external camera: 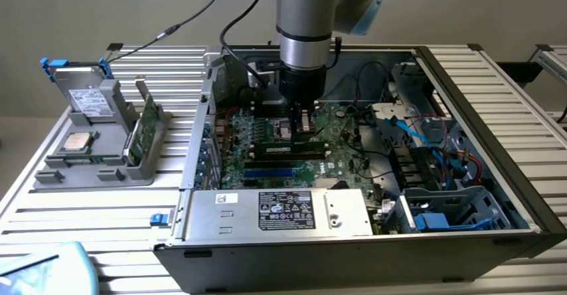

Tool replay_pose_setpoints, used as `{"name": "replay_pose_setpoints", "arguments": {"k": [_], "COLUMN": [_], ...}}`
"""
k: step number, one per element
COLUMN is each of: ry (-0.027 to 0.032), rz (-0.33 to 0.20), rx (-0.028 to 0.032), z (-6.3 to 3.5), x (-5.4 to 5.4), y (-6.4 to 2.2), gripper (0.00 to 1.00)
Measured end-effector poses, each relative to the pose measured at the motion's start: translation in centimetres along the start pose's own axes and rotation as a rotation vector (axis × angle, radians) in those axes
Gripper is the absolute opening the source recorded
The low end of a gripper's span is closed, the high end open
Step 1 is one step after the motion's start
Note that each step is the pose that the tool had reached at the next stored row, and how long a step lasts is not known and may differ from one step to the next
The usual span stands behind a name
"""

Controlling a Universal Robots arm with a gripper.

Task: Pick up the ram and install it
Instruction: 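Insert the ram into the slot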

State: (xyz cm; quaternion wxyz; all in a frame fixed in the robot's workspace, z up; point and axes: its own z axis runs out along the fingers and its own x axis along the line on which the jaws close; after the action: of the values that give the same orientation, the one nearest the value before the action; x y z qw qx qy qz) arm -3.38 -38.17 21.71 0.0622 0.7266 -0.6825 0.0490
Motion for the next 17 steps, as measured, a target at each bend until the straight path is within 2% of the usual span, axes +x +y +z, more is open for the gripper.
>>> {"name": "replay_pose_setpoints", "arguments": {"k": [8,17], "ry": [-0.0001,-0.0002], "rz": [0.003,0.003], "rx": [-0.0005,-0.0004], "z": [-0.07,-0.75], "x": [-0.01,0.12], "y": [0.01,0.02], "gripper": [0.14,0.14]}}
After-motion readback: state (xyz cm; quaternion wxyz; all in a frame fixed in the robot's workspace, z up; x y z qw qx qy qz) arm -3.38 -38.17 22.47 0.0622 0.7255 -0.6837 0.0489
